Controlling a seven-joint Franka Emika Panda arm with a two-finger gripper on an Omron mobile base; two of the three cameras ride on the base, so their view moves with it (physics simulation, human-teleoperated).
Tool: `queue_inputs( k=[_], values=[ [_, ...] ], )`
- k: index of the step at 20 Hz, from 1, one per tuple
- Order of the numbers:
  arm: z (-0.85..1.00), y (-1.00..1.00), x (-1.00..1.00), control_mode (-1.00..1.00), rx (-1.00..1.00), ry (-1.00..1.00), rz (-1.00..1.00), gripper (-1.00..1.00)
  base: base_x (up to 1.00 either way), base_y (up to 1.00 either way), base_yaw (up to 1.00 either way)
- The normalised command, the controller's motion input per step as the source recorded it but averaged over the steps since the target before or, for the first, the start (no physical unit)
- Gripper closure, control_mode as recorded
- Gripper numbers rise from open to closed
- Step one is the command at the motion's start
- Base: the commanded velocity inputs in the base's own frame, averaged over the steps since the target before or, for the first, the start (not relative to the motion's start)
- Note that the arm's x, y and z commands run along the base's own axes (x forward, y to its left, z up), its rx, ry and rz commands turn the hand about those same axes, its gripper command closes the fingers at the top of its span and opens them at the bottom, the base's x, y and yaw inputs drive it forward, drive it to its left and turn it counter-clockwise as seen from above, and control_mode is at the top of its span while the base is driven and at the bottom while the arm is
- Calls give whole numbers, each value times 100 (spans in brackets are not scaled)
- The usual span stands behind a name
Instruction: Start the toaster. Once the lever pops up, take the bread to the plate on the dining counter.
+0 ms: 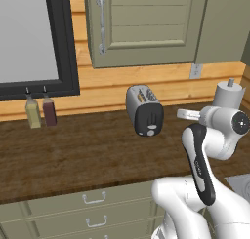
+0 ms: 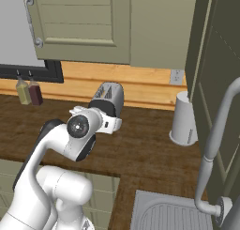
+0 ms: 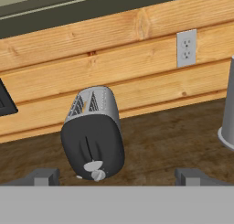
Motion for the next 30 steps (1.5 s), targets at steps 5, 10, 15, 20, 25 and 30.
queue_inputs(
  k=[5,10,15,20,25,30],
  values=[
    [0,0,0,-100,0,0,0,-100,0,0,0],
    [0,0,0,-100,0,0,0,-100,0,0,0],
    [0,0,0,-100,0,0,0,-100,0,0,0],
    [0,0,0,-100,0,0,0,-100,0,0,0],
    [0,0,0,-100,0,0,0,-100,0,0,0],
    [0,0,0,-100,0,0,0,-100,0,0,0]
  ],
)
